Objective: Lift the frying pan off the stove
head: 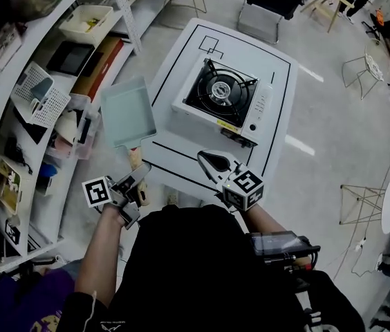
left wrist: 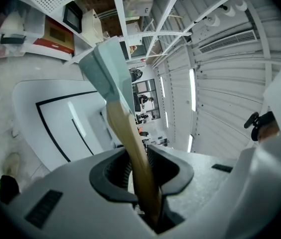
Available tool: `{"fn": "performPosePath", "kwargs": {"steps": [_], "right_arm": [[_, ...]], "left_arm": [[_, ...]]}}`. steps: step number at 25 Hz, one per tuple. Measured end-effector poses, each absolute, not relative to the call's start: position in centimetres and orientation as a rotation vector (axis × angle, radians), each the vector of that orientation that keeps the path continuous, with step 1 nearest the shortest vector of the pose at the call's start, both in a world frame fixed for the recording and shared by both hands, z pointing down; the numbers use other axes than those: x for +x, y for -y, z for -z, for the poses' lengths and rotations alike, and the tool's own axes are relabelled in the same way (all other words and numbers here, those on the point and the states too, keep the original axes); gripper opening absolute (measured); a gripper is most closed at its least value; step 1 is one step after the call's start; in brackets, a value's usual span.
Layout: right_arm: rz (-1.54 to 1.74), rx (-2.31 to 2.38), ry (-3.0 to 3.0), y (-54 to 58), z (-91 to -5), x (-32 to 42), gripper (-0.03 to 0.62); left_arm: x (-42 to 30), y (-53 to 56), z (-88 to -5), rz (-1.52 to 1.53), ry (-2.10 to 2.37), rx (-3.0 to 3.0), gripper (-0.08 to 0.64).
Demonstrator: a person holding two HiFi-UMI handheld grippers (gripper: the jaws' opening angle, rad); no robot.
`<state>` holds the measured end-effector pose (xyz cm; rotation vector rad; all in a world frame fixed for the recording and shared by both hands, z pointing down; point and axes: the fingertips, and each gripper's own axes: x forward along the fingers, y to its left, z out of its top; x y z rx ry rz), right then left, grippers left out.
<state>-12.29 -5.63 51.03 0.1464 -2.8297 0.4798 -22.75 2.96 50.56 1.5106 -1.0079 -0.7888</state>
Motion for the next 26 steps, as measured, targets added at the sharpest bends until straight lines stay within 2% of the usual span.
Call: {"fn": "performPosePath", "kwargs": {"steps": [26], "right_arm": [[-0.477,0.235,2.829,3.4,-51.5,-12.3,0.025]], "left_arm": [[-23.5,-6.4,-52.1,0.75,0.996,1.518,0.097]]}}
